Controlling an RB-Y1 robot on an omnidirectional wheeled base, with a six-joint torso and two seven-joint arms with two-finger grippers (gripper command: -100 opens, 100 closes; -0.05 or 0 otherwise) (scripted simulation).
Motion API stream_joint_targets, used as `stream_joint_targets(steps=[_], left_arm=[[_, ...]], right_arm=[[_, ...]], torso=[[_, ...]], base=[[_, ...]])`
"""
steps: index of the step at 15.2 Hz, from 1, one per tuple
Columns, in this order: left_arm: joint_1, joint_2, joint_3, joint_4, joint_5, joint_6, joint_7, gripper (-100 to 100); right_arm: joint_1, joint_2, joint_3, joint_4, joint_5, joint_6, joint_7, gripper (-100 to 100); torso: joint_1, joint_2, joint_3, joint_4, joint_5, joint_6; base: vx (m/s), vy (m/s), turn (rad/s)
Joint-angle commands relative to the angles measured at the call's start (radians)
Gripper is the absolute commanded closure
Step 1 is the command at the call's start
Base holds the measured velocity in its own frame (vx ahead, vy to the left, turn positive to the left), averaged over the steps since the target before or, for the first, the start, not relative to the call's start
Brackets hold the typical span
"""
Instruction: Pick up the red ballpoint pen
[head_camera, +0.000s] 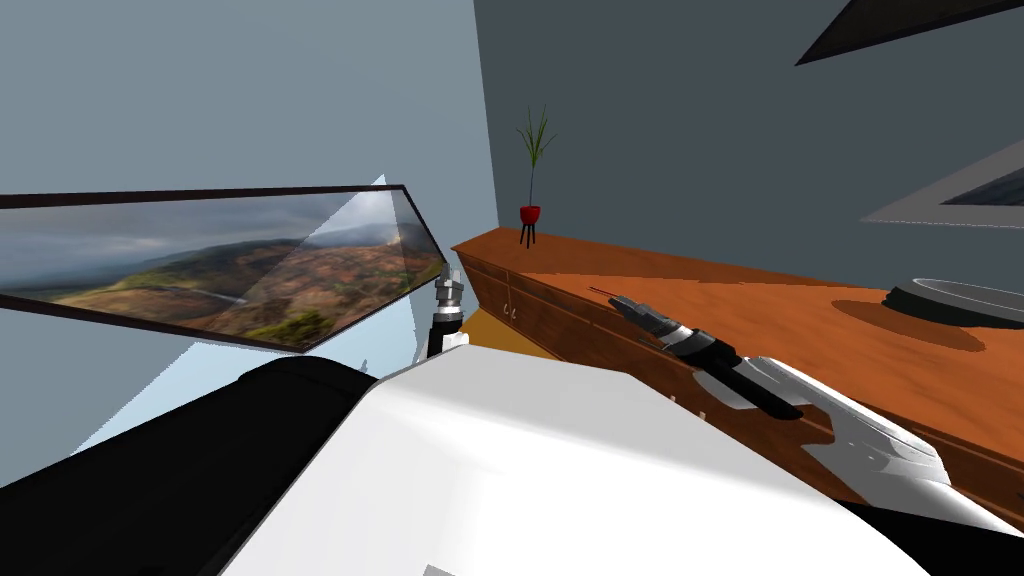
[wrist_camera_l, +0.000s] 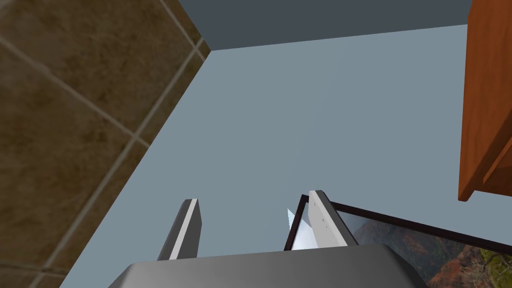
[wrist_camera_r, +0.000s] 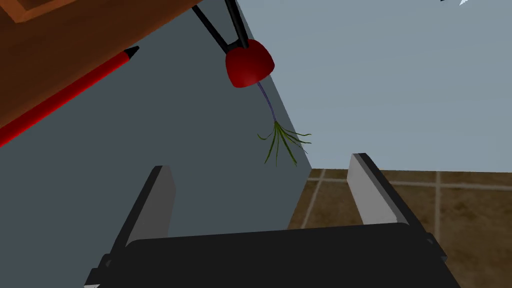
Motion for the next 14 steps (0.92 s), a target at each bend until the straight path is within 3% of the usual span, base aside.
stream_joint_targets(steps=[1,2,5,6,8,9,11,12,14], left_arm=[[0.000,0.000,0.000,0.000,0.000,0.000,0.000,0],[0.000,0.000,0.000,0.000,0.000,0.000,0.000,0],[0.000,0.000,0.000,0.000,0.000,0.000,0.000,0],[0.000,0.000,0.000,0.000,0.000,0.000,0.000,0],[0.000,0.000,0.000,0.000,0.000,0.000,0.000,0],[0.000,0.000,0.000,0.000,0.000,0.000,0.000,0],[0.000,0.000,0.000,0.000,0.000,0.000,0.000,0],[0.000,0.000,0.000,0.000,0.000,0.000,0.000,0],[0.000,0.000,0.000,0.000,0.000,0.000,0.000,0]], right_arm=[[-0.003,-0.050,0.003,0.023,0.007,-0.013,0.005,-100],[0.004,-0.074,0.002,0.061,0.025,-0.034,0.014,-100],[0.004,-0.123,0.002,0.066,0.025,-0.034,0.014,-100],[0.012,-0.156,0.001,0.108,0.044,-0.055,0.023,-100],[0.012,-0.195,0.001,0.108,0.044,-0.055,0.023,-100],[0.020,-0.221,0.000,0.150,0.063,-0.077,0.032,-100],[0.020,-0.266,0.000,0.150,0.063,-0.077,0.032,-100],[0.030,-0.289,0.001,0.192,0.082,-0.098,0.040,-100],[0.030,-0.334,0.001,0.192,0.082,-0.098,0.040,-100]], torso=[[0.000,0.000,0.000,0.000,0.000,0.000],[0.000,0.000,0.000,0.000,0.000,0.000],[0.000,0.001,0.000,0.000,0.000,0.000],[0.000,0.001,0.001,0.000,0.000,0.000],[0.000,0.001,0.000,0.000,0.000,0.000],[0.000,0.001,0.000,0.000,0.000,0.000],[0.000,0.000,0.000,0.000,0.000,0.000],[0.000,0.000,0.000,0.000,0.000,0.000],[0.001,0.000,0.000,0.000,0.000,0.000]], base=[[0.030,0.033,0.011],[0.026,0.048,0.056],[0.024,0.035,0.018],[0.027,0.030,0.053],[0.031,0.033,0.035],[0.028,0.037,0.051],[0.033,0.036,0.036],[0.040,0.040,0.043],[0.037,0.040,0.035]])
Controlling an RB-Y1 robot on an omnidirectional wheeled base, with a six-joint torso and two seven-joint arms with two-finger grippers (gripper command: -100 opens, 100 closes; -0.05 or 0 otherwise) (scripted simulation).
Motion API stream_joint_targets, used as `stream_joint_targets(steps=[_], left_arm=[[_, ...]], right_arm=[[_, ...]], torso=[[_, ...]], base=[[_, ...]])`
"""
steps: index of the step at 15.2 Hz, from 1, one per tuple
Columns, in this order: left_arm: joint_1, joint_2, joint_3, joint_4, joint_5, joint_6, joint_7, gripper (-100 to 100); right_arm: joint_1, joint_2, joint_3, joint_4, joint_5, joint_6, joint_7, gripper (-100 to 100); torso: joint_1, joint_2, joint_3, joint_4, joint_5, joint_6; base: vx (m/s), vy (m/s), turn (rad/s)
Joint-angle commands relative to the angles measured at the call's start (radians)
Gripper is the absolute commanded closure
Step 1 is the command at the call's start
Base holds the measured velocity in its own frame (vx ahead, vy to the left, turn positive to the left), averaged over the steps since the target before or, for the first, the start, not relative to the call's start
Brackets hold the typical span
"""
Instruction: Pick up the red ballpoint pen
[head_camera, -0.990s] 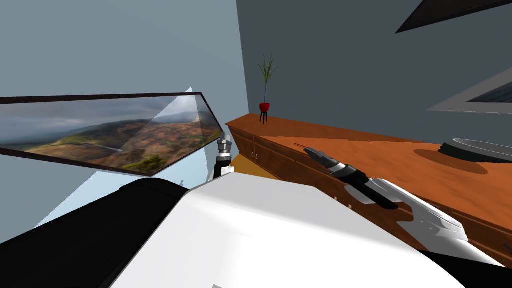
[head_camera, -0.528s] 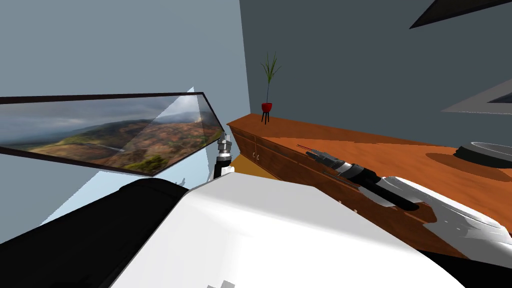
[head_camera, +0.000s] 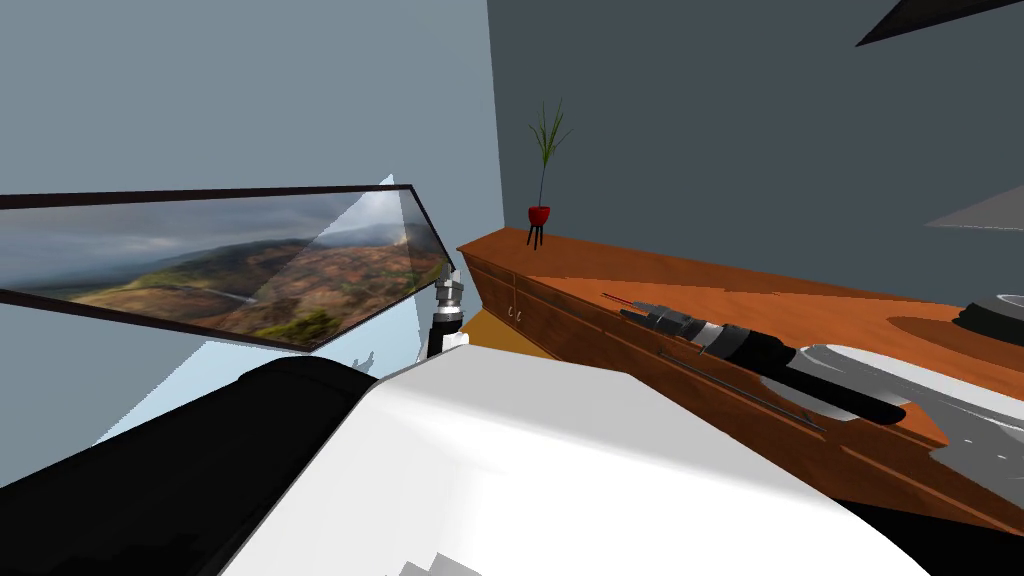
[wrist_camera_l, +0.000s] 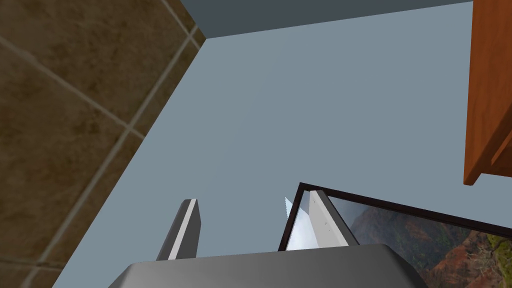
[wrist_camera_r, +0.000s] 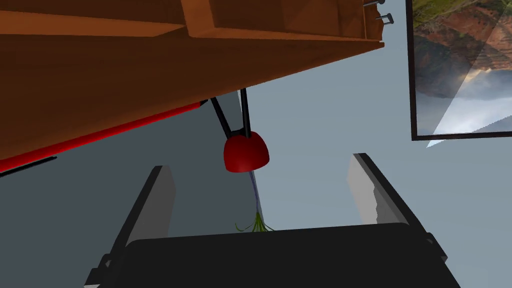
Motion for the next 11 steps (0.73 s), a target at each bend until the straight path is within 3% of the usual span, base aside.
stream_joint_targets(steps=[1,2,4,5,7,8,10,11], left_arm=[[0.000,0.000,0.000,0.000,0.000,0.000,0.000,0],[0.000,0.000,0.000,0.000,0.000,0.000,0.000,0],[0.000,0.000,0.000,0.000,0.000,0.000,0.000,0],[0.000,0.000,0.000,0.000,0.000,0.000,0.000,0],[0.000,0.000,0.000,0.000,0.000,0.000,0.000,0],[0.000,0.000,0.000,0.000,0.000,0.000,0.000,0],[0.000,0.000,0.000,0.000,0.000,0.000,0.000,0],[0.000,0.000,0.000,0.000,0.000,0.000,0.000,0]], right_arm=[[0.005,-0.029,-0.002,0.002,0.003,-0.002,0.002,-100],[0.015,-0.065,-0.001,0.044,0.022,-0.023,0.011,-100],[0.015,-0.097,-0.001,0.044,0.022,-0.023,0.011,-100],[0.026,-0.127,0.002,0.084,0.041,-0.044,0.019,-100],[0.026,-0.164,0.002,0.084,0.041,-0.044,0.019,-100],[0.038,-0.193,0.005,0.123,0.061,-0.064,0.028,-100],[0.038,-0.229,0.005,0.123,0.061,-0.064,0.028,-100],[0.051,-0.258,0.010,0.161,0.080,-0.084,0.037,-100]], torso=[[0.000,0.000,0.000,0.000,0.000,0.000],[-0.001,0.001,0.000,0.000,0.000,0.000],[0.000,0.000,0.000,0.000,0.000,0.000],[0.000,0.001,0.000,0.000,0.000,0.000],[0.000,0.000,0.000,0.000,0.000,0.000],[0.000,0.000,0.000,0.000,0.000,0.000],[0.000,0.000,0.000,0.000,0.000,0.000],[0.000,0.000,0.000,0.000,0.000,0.000]], base=[[0.016,0.018,0.000],[0.025,0.033,0.044],[0.032,0.033,0.036],[0.037,0.031,0.046],[0.034,0.035,0.041],[0.040,0.036,0.049],[0.036,0.039,0.032],[0.033,0.040,0.046]])
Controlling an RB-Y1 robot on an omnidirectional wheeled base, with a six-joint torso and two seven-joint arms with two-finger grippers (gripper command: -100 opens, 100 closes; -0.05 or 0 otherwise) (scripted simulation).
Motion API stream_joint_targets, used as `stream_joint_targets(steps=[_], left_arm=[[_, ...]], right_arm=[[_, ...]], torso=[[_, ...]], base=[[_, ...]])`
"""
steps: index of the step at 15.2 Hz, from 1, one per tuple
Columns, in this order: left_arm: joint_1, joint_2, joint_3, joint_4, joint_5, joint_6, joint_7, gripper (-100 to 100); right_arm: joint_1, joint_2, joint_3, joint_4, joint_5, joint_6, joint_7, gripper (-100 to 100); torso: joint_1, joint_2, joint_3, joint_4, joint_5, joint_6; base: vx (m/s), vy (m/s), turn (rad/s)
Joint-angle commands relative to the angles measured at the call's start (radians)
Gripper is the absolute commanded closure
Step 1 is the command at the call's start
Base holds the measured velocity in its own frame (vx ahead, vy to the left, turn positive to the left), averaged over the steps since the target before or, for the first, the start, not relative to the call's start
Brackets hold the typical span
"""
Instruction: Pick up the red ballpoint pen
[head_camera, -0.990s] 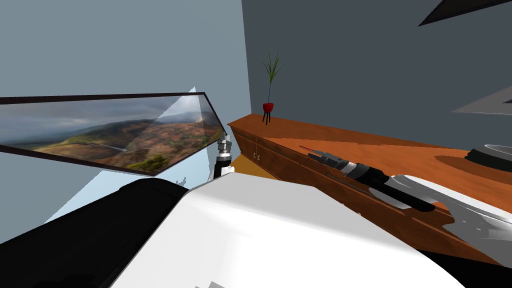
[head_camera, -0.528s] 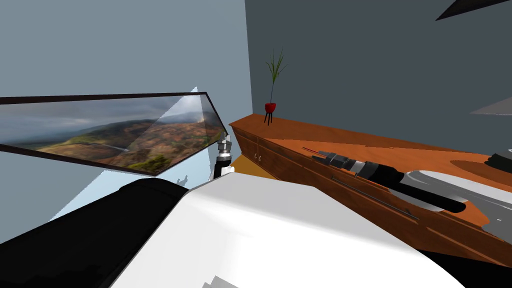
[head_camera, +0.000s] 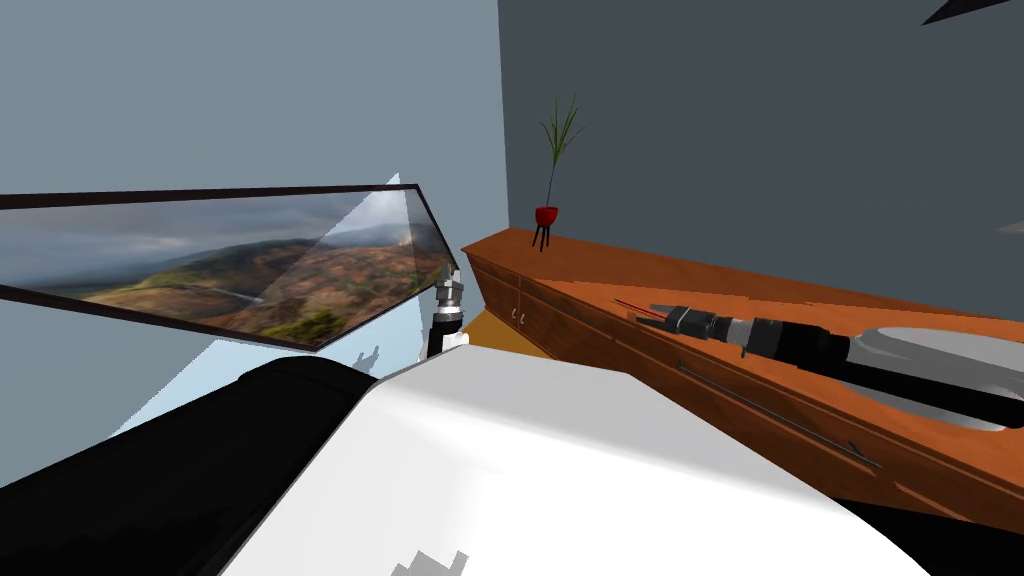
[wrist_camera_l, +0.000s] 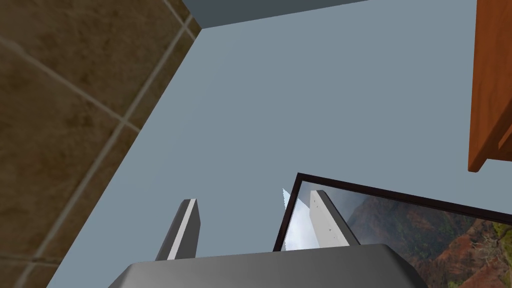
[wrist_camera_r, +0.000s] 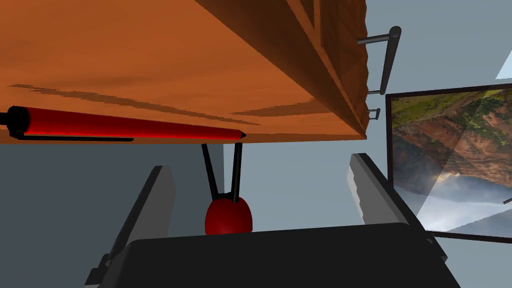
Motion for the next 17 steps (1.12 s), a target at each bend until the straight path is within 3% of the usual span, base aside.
stream_joint_targets(steps=[1,2,3,5,6,8,9,11,12,15,16,17], left_arm=[[0.000,0.000,0.000,0.000,0.000,0.000,0.000,0],[0.000,0.000,0.000,0.000,0.000,0.000,0.000,0],[0.000,0.000,0.000,0.000,0.000,0.000,0.000,0],[0.000,0.000,0.000,0.000,0.000,0.000,0.000,0],[0.000,0.000,0.000,0.000,0.000,0.000,0.000,0],[0.000,0.000,0.000,0.000,0.000,0.000,0.000,0],[0.000,0.000,0.000,0.000,0.000,0.000,0.000,0],[0.000,0.000,0.000,0.000,0.000,0.000,0.000,0],[0.000,0.000,0.000,0.000,0.000,0.000,0.000,0],[0.000,0.000,0.000,0.000,0.000,0.000,0.000,0],[0.000,0.000,0.000,0.000,0.000,0.000,0.000,0],[0.000,0.000,0.000,0.000,0.000,0.000,0.000,0]], right_arm=[[0.007,-0.050,0.005,0.028,0.014,-0.015,0.007,-100],[0.007,-0.061,0.005,0.028,0.014,-0.015,0.007,-100],[0.021,-0.093,0.011,0.065,0.034,-0.035,0.015,-100],[0.021,-0.121,0.011,0.065,0.034,-0.035,0.015,-100],[0.036,-0.155,0.018,0.100,0.053,-0.054,0.024,-100],[0.036,-0.178,0.018,0.100,0.053,-0.054,0.024,-100],[0.051,-0.214,0.026,0.133,0.072,-0.072,0.032,-100],[0.051,-0.232,0.026,0.133,0.072,-0.072,0.032,-100],[0.068,-0.271,0.036,0.165,0.091,-0.090,0.040,-100],[0.068,-0.282,0.036,0.165,0.091,-0.090,0.040,-100],[0.086,-0.329,0.047,0.194,0.110,-0.106,0.048,-100],[0.086,-0.329,0.047,0.194,0.110,-0.106,0.048,-100]], torso=[[0.000,0.000,0.000,0.000,0.000,0.000],[0.000,0.000,0.000,0.000,0.000,0.000],[0.000,0.000,0.000,0.000,0.000,0.000],[0.000,0.000,0.000,0.000,0.000,0.000],[0.000,0.000,0.000,0.000,0.000,0.000],[0.000,0.000,0.000,0.000,0.000,0.000],[0.000,0.000,0.000,0.000,0.000,0.000],[0.000,0.000,0.000,0.000,0.000,0.000],[-0.001,0.000,0.000,0.000,0.000,0.000],[-0.001,0.000,0.000,0.000,0.000,0.000],[-0.001,0.001,0.001,0.000,0.000,0.000],[-0.001,0.001,0.001,0.000,0.000,0.000]], base=[[0.039,0.043,0.043],[0.028,0.030,0.015],[0.032,0.033,0.052],[0.030,0.030,0.033],[0.036,0.039,0.035],[0.033,0.031,0.031],[0.034,0.035,0.057],[0.033,0.029,0.028],[0.030,0.026,0.036],[0.027,0.022,0.020],[0.022,0.025,0.030],[0.026,0.030,0.036]])
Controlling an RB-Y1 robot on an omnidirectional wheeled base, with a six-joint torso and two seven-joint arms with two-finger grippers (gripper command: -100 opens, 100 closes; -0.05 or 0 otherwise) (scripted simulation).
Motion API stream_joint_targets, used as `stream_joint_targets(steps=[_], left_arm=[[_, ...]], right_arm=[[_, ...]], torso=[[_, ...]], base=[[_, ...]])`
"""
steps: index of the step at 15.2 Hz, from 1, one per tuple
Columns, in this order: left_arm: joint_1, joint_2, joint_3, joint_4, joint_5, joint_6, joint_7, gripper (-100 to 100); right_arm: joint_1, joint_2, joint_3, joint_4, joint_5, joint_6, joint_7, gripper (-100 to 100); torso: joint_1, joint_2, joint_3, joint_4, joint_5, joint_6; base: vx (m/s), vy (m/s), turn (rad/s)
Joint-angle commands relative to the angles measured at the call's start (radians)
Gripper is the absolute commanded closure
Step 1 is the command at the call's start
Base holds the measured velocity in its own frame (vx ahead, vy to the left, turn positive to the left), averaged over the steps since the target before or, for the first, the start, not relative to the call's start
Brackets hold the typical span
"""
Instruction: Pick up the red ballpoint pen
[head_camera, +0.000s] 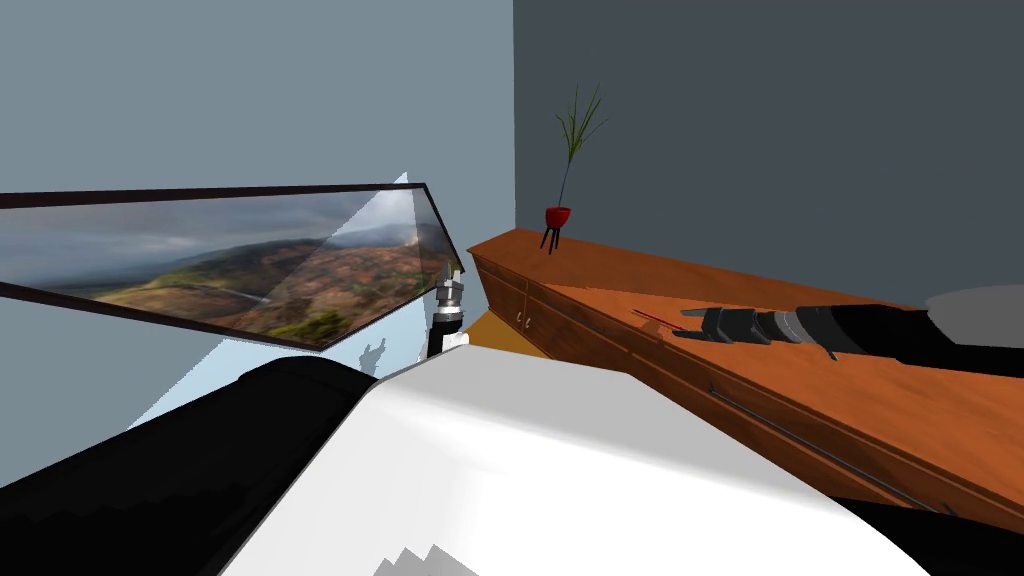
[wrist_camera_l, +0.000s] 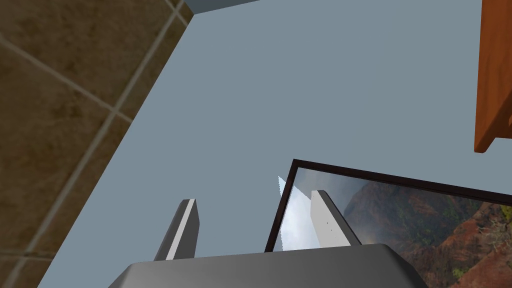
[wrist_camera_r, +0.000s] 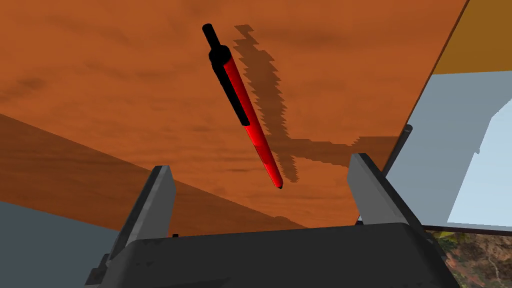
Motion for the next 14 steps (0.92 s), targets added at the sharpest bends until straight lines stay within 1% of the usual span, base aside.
stream_joint_targets(steps=[1,2,4,5,6,7,8,9,10,11,12,13,14], left_arm=[[0.000,0.000,0.000,0.000,0.000,0.000,0.000,0],[0.000,0.000,0.000,0.000,0.000,0.000,0.000,0],[0.000,0.000,0.000,0.000,0.000,0.000,0.000,0],[0.000,0.000,0.000,0.000,0.000,0.000,0.000,0],[0.000,0.000,0.000,0.000,0.000,0.000,0.000,0],[0.000,0.000,0.000,0.000,0.000,0.000,0.000,0],[0.000,0.000,0.000,0.000,0.000,0.000,0.000,0],[0.000,0.000,0.000,0.000,0.000,0.000,0.000,0],[0.000,0.000,0.000,0.000,0.000,0.000,0.000,0],[0.000,0.000,0.000,0.000,0.000,0.000,0.000,0],[0.000,0.000,0.000,0.000,0.000,0.000,0.000,0],[0.000,0.000,0.000,0.000,0.000,0.000,0.000,0],[0.000,0.000,0.000,0.000,0.000,0.000,0.000,0]], right_arm=[[0.022,-0.048,0.011,0.035,0.040,-0.023,0.007,-100],[0.022,-0.048,0.011,0.035,0.020,-0.023,0.007,-100],[0.022,-0.048,0.011,0.035,0.040,-0.023,0.007,-100],[0.041,-0.086,0.024,0.060,0.058,-0.037,0.014,-100],[0.041,-0.086,0.024,0.060,0.058,-0.037,0.014,-100],[0.061,-0.121,0.038,0.082,0.075,-0.050,0.020,-100],[0.034,-0.121,0.038,0.082,0.075,-0.050,0.020,-100],[0.055,-0.121,0.038,0.082,0.075,-0.050,0.020,-100],[0.052,-0.121,0.038,0.082,0.075,-0.050,0.020,-100],[0.061,-0.121,0.038,0.082,0.075,-0.050,0.020,-100],[0.080,-0.151,0.052,0.101,0.091,-0.062,0.027,-100],[0.080,-0.151,0.052,0.101,0.091,-0.062,0.027,-100],[0.099,-0.178,0.066,0.118,0.106,-0.073,0.032,-100]], torso=[[0.000,0.000,0.000,0.000,0.000,0.000],[0.001,0.000,0.000,0.000,0.000,0.000],[0.000,0.000,0.000,0.000,0.000,0.000],[-0.001,0.000,0.000,0.000,0.000,0.000],[-0.001,0.000,0.000,0.000,0.000,0.000],[-0.001,0.000,0.000,0.000,0.000,0.000],[0.000,0.000,0.000,0.000,0.000,0.000],[0.000,-0.001,0.000,0.000,0.000,0.000],[0.000,0.000,0.000,0.000,0.000,0.000],[-0.001,0.001,0.000,0.000,0.000,0.000],[-0.001,0.001,0.001,0.000,-0.001,0.000],[-0.001,0.001,0.001,0.000,-0.001,0.000],[-0.001,0.001,0.001,0.000,0.000,0.000]], base=[[0.033,0.040,0.060],[0.038,0.039,0.050],[0.025,0.019,0.005],[0.019,0.020,0.024],[0.025,0.024,0.036],[0.040,0.028,0.049],[0.041,0.025,0.034],[0.026,0.019,0.015],[0.011,0.014,0.000],[0.002,0.007,-0.005],[0.013,0.016,0.030],[0.021,0.022,0.032],[0.025,0.029,0.043]])
